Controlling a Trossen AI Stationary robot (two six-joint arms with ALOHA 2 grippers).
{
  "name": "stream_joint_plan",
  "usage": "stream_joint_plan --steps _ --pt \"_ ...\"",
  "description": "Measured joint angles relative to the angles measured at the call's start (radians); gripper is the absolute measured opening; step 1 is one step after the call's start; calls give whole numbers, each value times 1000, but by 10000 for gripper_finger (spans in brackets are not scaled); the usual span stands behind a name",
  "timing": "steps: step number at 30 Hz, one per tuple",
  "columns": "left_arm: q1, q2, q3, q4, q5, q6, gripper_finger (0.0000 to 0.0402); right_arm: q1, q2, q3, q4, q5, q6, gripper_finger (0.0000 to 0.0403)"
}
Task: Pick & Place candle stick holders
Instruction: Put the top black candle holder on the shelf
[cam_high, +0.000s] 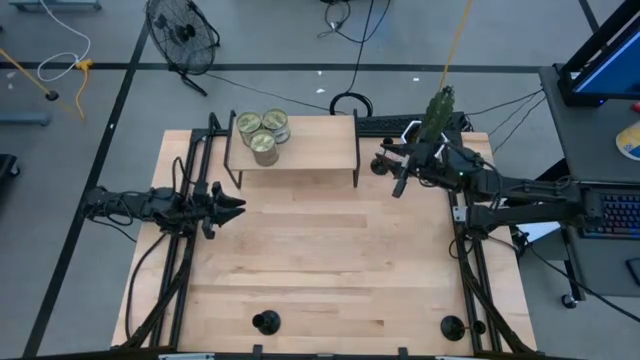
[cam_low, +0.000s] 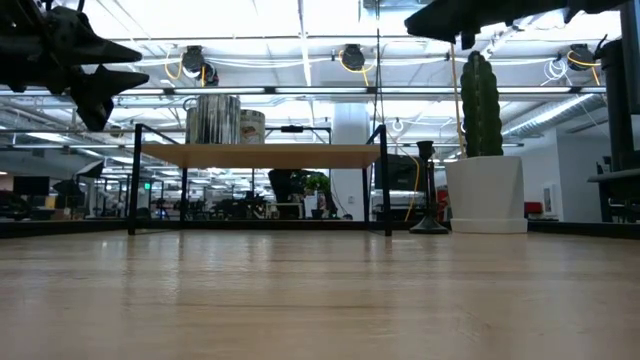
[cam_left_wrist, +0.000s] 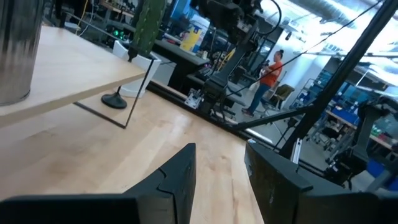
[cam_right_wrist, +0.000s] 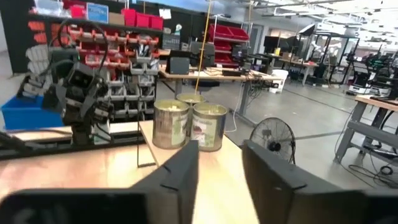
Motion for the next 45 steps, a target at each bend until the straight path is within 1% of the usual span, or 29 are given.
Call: stream_joint_plan --steps 3,7,10,14,17,21,25,26,31,35,38,41,45 --pt "0 0 0 -4 4 -19 143 0 10 0 -7 3 -11 158" --pt "0 0 0 -4 51 -12 143 0 18 0 -28 4 3 178" --pt "0 0 0 26 124 13 143 0 17 11 -99 11 39 180" --pt "0 0 4 131 240 81 143 0 22 82 -309 85 80 180" --pt "0 0 25 135 303 89 143 0 24 130 -434 132 107 180" --pt "0 0 67 130 379 101 143 0 23 147 -469 134 121 180" --pt "0 0 92 82 435 97 143 0 32 147 -504 140 138 180" --pt "0 0 93 70 443 93 143 0 37 147 -516 155 152 180" --pt "0 0 93 1 445 69 143 -7 64 146 -529 188 174 180" --pt "0 0 93 -47 397 60 143 -56 91 146 -526 189 198 180" --pt "0 0 93 -84 365 27 143 -105 116 152 -517 184 200 181" --pt "0 0 93 -109 360 -2 143 -141 154 207 -573 183 200 181" --pt "0 0 93 -118 351 -1 143 -180 227 330 -704 183 200 181"
